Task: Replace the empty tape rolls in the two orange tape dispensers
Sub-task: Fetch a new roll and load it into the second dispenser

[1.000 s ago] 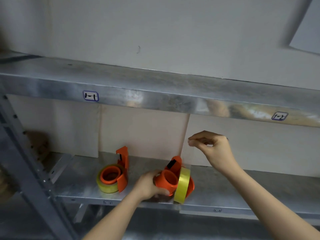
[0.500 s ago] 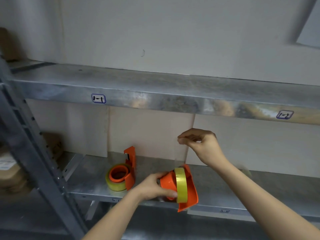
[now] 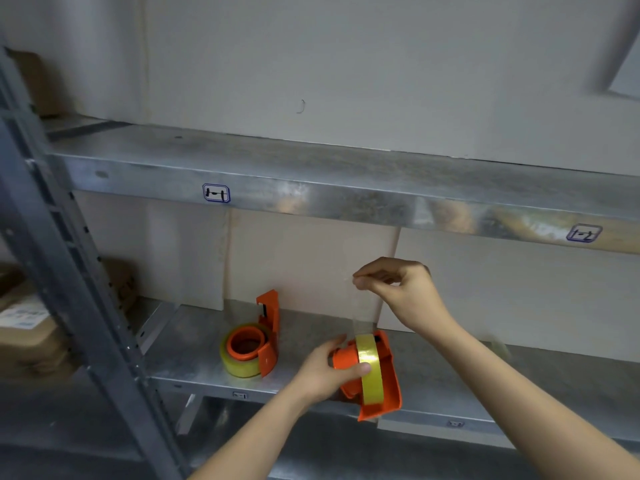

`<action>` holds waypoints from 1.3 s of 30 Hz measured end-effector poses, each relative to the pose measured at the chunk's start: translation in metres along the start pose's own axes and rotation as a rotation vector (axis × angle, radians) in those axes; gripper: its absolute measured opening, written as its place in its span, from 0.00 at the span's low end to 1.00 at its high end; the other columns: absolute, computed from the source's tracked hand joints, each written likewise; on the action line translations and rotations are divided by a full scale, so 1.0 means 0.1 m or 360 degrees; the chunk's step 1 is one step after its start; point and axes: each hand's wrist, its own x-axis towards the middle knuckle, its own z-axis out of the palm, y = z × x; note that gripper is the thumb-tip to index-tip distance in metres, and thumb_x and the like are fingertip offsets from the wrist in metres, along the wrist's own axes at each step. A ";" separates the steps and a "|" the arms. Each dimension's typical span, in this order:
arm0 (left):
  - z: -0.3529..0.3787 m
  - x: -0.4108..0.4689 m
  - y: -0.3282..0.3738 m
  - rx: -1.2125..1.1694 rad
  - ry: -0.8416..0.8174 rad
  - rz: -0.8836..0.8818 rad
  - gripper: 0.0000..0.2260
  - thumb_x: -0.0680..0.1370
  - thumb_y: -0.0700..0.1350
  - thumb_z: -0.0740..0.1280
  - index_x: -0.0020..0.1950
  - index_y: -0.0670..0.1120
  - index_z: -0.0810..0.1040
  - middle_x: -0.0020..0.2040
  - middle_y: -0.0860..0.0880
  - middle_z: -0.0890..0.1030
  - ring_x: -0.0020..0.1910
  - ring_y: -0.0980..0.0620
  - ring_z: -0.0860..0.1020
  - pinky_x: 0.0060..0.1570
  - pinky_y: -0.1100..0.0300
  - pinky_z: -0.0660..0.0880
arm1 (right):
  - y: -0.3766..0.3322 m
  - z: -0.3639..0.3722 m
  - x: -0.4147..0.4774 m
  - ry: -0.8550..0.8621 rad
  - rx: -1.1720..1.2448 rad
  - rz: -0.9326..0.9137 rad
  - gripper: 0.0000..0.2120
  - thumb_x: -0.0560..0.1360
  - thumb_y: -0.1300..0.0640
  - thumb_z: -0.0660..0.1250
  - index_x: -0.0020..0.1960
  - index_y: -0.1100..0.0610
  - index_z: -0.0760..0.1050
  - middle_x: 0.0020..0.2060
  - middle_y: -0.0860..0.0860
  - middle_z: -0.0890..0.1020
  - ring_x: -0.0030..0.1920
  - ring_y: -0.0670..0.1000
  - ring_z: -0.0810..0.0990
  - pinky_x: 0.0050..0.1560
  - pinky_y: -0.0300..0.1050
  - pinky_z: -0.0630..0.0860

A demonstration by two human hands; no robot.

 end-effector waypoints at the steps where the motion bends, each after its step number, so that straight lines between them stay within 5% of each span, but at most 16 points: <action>1: 0.01 -0.01 0.00 0.0020 0.0004 0.0034 0.39 0.70 0.57 0.76 0.77 0.54 0.63 0.60 0.61 0.72 0.46 0.68 0.76 0.37 0.76 0.75 | 0.00 -0.01 0.00 0.0007 0.0006 0.0002 0.04 0.69 0.62 0.73 0.39 0.55 0.84 0.36 0.48 0.86 0.39 0.45 0.83 0.43 0.36 0.77; 4: 0.05 -0.03 0.04 0.0067 -0.0025 0.0110 0.33 0.75 0.52 0.74 0.76 0.56 0.62 0.63 0.56 0.72 0.44 0.63 0.79 0.40 0.72 0.77 | 0.02 -0.02 -0.01 0.0018 0.0012 0.0008 0.03 0.68 0.64 0.73 0.39 0.57 0.84 0.36 0.49 0.86 0.39 0.44 0.83 0.41 0.32 0.76; 9: 0.09 -0.07 0.12 0.0170 -0.0208 0.0160 0.25 0.80 0.44 0.69 0.75 0.52 0.68 0.65 0.51 0.76 0.57 0.56 0.77 0.50 0.69 0.77 | 0.06 -0.02 -0.03 -0.0010 0.0008 0.0046 0.06 0.68 0.62 0.73 0.38 0.51 0.83 0.34 0.43 0.85 0.38 0.41 0.83 0.39 0.26 0.71; 18: 0.15 -0.10 0.09 0.0219 -0.0086 0.0188 0.23 0.74 0.49 0.75 0.67 0.50 0.74 0.58 0.50 0.81 0.53 0.56 0.79 0.54 0.63 0.78 | 0.16 -0.10 -0.07 0.0045 0.0054 0.0100 0.09 0.68 0.65 0.72 0.37 0.51 0.83 0.35 0.45 0.86 0.39 0.43 0.84 0.40 0.28 0.75; 24: 0.11 -0.18 0.02 0.0277 -0.0210 0.0047 0.35 0.74 0.50 0.76 0.75 0.52 0.61 0.60 0.52 0.76 0.59 0.57 0.76 0.58 0.64 0.75 | 0.35 -0.15 -0.12 0.0153 0.0074 0.0209 0.11 0.69 0.66 0.72 0.35 0.50 0.81 0.30 0.46 0.84 0.35 0.44 0.83 0.40 0.28 0.76; 29: 0.09 -0.22 0.02 0.0314 -0.0289 0.0049 0.42 0.73 0.49 0.76 0.79 0.54 0.55 0.67 0.49 0.75 0.64 0.54 0.74 0.66 0.54 0.75 | 0.45 -0.18 -0.13 0.0166 0.0050 0.0219 0.11 0.69 0.65 0.72 0.36 0.50 0.81 0.29 0.45 0.84 0.35 0.43 0.83 0.40 0.28 0.76; 31: 0.08 -0.24 0.02 0.0331 -0.0298 0.0058 0.43 0.72 0.49 0.77 0.79 0.55 0.55 0.61 0.51 0.77 0.62 0.53 0.77 0.64 0.52 0.76 | 0.49 -0.19 -0.15 0.0158 0.0030 0.0234 0.11 0.69 0.65 0.72 0.36 0.50 0.82 0.30 0.46 0.85 0.35 0.44 0.83 0.41 0.30 0.78; 34: 0.07 -0.27 0.00 0.0457 -0.0283 0.0112 0.46 0.69 0.53 0.79 0.78 0.59 0.54 0.48 0.55 0.79 0.45 0.57 0.80 0.55 0.56 0.78 | 0.59 -0.21 -0.18 0.0158 0.0009 0.0310 0.12 0.70 0.67 0.70 0.36 0.50 0.81 0.30 0.47 0.85 0.35 0.45 0.84 0.42 0.33 0.78; 39: 0.09 -0.37 -0.05 0.0648 -0.0249 0.0160 0.52 0.63 0.62 0.78 0.75 0.69 0.44 0.47 0.53 0.80 0.38 0.57 0.77 0.53 0.51 0.78 | 0.73 -0.20 -0.24 0.0122 -0.0047 0.0429 0.11 0.69 0.67 0.71 0.36 0.51 0.82 0.32 0.48 0.85 0.36 0.46 0.84 0.42 0.34 0.77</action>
